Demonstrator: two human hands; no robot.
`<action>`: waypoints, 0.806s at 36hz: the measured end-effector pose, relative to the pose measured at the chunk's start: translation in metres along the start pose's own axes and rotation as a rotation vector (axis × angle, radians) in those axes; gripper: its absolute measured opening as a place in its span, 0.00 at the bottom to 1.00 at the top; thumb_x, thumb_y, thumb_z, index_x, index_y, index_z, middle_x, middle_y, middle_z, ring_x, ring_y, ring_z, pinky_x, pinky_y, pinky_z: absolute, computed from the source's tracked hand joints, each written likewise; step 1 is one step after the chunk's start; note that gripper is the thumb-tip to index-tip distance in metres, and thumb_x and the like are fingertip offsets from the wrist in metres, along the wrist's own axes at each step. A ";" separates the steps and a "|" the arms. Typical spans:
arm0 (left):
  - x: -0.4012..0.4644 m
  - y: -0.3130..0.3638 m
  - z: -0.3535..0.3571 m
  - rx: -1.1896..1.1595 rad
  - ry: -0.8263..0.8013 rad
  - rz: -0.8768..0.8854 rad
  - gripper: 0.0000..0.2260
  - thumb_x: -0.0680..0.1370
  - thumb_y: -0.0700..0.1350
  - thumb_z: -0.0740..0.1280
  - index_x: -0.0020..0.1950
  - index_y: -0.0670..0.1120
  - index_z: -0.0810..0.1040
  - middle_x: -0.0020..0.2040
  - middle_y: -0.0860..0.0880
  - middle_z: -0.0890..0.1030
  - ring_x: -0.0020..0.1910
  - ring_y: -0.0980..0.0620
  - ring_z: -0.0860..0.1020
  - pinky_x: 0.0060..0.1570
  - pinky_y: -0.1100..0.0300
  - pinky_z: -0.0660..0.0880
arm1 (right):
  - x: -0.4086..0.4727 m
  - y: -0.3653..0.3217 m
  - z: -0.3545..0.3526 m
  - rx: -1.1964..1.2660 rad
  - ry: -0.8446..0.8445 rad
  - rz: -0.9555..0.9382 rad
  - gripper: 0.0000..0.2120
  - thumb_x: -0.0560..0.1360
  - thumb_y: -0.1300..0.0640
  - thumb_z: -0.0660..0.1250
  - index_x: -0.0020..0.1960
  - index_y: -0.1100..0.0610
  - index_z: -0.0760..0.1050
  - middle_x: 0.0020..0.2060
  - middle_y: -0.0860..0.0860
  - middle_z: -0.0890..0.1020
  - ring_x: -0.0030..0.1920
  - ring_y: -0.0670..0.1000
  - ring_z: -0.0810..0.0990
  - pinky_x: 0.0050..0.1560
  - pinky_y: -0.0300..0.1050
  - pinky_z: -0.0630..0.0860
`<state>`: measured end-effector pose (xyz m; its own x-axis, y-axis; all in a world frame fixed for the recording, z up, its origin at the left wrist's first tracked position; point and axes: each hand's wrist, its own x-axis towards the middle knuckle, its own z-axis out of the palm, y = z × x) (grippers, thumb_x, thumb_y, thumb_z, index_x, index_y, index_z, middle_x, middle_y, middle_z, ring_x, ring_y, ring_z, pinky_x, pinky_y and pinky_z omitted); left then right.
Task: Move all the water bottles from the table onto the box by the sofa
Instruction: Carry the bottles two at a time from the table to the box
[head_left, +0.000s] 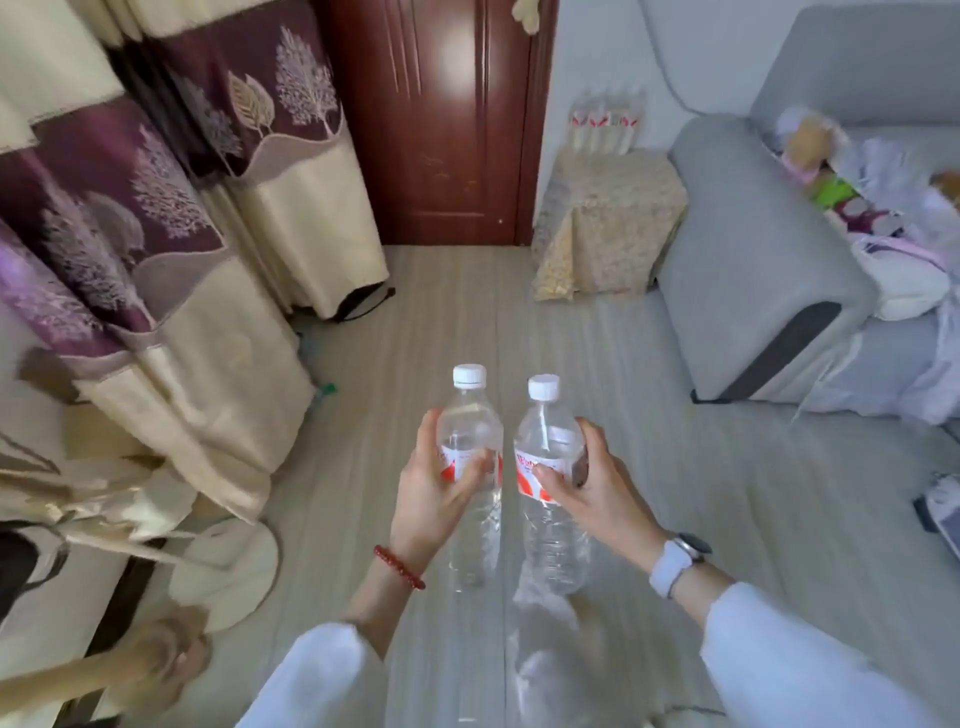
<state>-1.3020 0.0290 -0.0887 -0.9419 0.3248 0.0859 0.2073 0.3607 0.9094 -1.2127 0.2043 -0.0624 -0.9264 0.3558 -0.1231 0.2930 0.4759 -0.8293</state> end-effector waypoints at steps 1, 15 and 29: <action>0.023 -0.001 0.011 0.002 -0.022 0.009 0.27 0.70 0.58 0.68 0.66 0.57 0.62 0.41 0.61 0.78 0.38 0.69 0.76 0.36 0.79 0.67 | 0.022 0.004 -0.007 0.011 0.008 0.010 0.31 0.69 0.40 0.66 0.66 0.48 0.57 0.53 0.50 0.80 0.50 0.53 0.80 0.51 0.56 0.77; 0.346 0.035 0.132 0.045 -0.104 0.020 0.25 0.72 0.52 0.69 0.66 0.54 0.63 0.33 0.58 0.75 0.28 0.63 0.73 0.31 0.73 0.68 | 0.324 0.031 -0.134 0.032 0.110 0.131 0.34 0.70 0.44 0.68 0.68 0.53 0.55 0.52 0.56 0.79 0.51 0.56 0.79 0.53 0.58 0.76; 0.659 0.019 0.217 -0.013 -0.146 -0.006 0.27 0.72 0.53 0.68 0.68 0.51 0.62 0.43 0.54 0.78 0.36 0.60 0.76 0.39 0.69 0.71 | 0.631 0.043 -0.192 0.038 0.207 0.110 0.29 0.69 0.45 0.69 0.64 0.50 0.59 0.47 0.52 0.81 0.46 0.50 0.80 0.49 0.54 0.78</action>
<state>-1.8616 0.4396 -0.1030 -0.8944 0.4468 0.0213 0.1975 0.3516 0.9151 -1.7395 0.6040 -0.0714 -0.8201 0.5629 -0.1029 0.3768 0.3959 -0.8374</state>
